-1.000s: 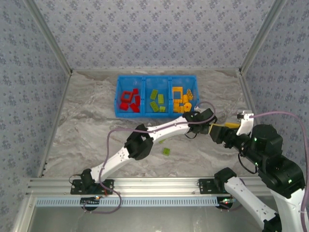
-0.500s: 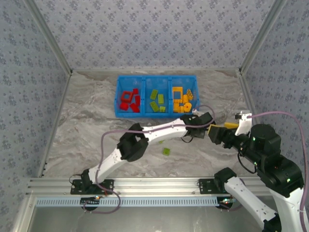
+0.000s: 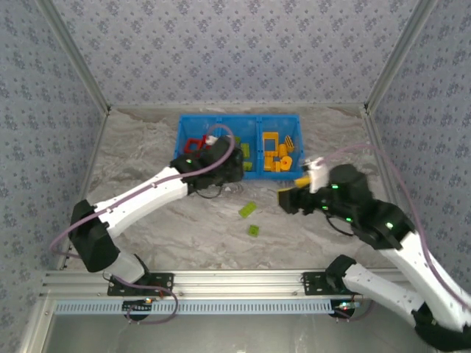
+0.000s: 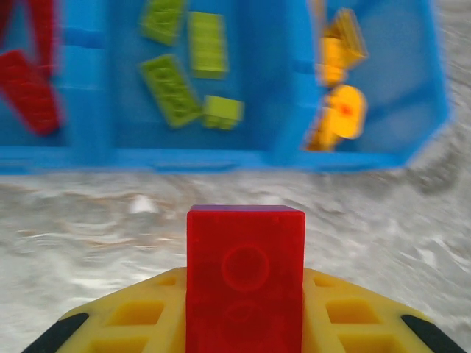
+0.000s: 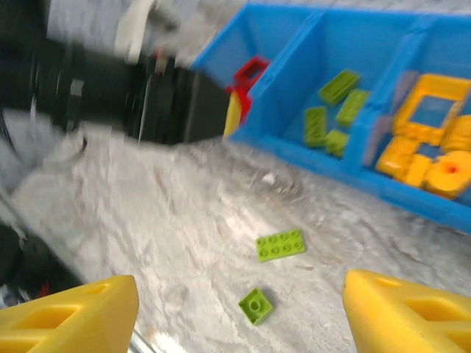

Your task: Sort the legos into containers by color

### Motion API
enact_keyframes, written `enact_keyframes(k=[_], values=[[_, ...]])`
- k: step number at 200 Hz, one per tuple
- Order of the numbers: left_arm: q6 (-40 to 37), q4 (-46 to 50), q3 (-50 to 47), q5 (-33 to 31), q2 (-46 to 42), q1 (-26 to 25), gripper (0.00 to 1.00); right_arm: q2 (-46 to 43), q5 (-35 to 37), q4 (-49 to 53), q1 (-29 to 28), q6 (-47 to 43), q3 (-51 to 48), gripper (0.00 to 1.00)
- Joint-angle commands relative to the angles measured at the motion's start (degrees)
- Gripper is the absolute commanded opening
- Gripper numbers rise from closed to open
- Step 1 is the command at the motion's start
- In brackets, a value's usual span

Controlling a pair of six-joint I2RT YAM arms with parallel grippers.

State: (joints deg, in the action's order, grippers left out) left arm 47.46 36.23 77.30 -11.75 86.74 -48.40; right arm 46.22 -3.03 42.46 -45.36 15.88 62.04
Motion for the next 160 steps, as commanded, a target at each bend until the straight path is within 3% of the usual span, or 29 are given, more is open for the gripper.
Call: enact_keyframes(k=[1,29,63,95,160], values=[[-4.5,1.3,-3.2,5.0,-1.0,6.3,0.29,6.8,9.0,-10.0,-9.3,-3.4,-0.3,0.76],[-8.2,2.3,-3.0,8.8,2.5,14.7,0.29,16.2,12.0,-19.3,-16.8,-2.5,-0.5,0.76],[-8.8,-0.1,-2.8,14.3,7.0,21.7,0.29,22.0,12.8,-26.3,-19.4,-1.7,0.1,0.76],[-10.7,1.0,2.7,16.4,14.2,23.8,0.29,26.1,14.2,-27.5,-19.5,-1.3,1.5,0.77],[-11.8,7.7,10.6,8.3,23.9,24.6,0.3,27.9,14.9,-28.3,-19.7,0.0,1.6,0.77]])
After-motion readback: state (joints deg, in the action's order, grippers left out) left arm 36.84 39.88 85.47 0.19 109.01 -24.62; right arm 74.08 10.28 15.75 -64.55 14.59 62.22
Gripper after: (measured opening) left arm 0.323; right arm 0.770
